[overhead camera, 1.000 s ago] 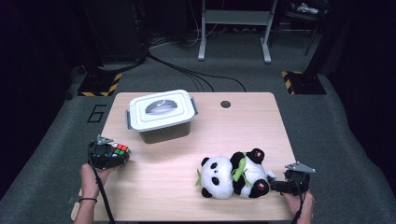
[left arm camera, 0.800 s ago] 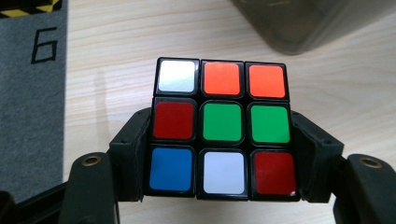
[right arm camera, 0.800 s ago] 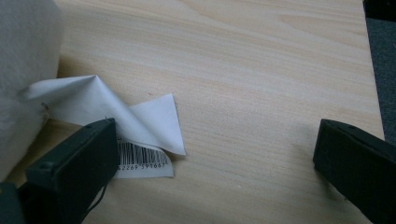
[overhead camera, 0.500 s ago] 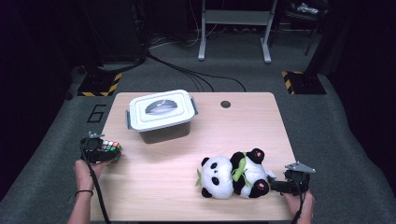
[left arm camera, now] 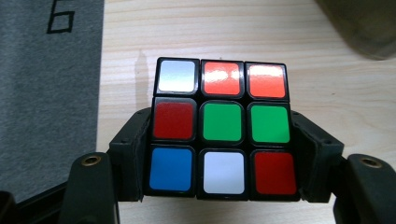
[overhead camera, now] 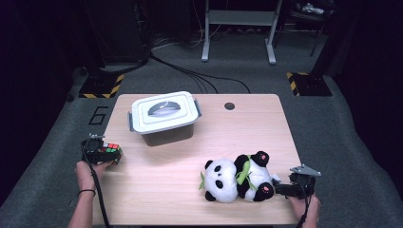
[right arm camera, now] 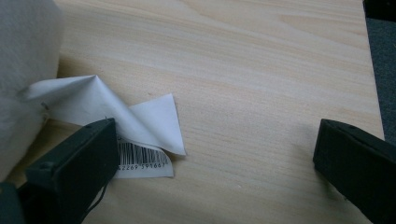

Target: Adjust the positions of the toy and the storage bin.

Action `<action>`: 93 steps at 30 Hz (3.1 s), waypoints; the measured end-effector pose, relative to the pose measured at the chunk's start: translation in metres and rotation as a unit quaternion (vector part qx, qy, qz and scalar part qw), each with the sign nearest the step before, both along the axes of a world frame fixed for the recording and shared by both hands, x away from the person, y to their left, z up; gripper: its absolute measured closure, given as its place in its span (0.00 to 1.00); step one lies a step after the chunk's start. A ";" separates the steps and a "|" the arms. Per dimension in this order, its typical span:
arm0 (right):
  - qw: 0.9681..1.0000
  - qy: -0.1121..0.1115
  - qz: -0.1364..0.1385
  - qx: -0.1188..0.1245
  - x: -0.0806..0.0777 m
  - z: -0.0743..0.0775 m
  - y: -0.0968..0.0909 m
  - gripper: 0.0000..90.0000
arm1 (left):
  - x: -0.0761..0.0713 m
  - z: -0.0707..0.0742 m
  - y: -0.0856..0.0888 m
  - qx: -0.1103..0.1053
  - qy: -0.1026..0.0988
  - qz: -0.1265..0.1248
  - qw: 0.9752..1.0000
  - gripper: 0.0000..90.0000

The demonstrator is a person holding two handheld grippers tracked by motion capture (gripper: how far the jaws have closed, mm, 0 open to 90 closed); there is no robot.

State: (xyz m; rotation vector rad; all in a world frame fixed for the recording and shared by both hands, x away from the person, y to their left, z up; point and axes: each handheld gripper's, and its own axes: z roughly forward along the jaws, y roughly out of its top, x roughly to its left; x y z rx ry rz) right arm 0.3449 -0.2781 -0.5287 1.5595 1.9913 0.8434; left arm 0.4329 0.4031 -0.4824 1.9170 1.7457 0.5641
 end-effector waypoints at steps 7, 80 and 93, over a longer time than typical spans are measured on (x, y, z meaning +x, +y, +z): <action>1.000 0.000 0.000 0.000 0.000 0.000 0.000 0.00 | 0.001 -0.002 0.008 -0.002 0.000 0.006 1.000 0.37; 1.000 0.000 0.001 0.000 0.000 0.000 0.000 0.00 | 0.076 0.080 -0.072 -0.066 -0.073 -0.111 0.989 0.21; 1.000 0.000 0.000 0.000 0.000 0.000 0.000 0.00 | 0.078 0.077 -0.073 -0.085 -0.076 -0.121 0.986 0.21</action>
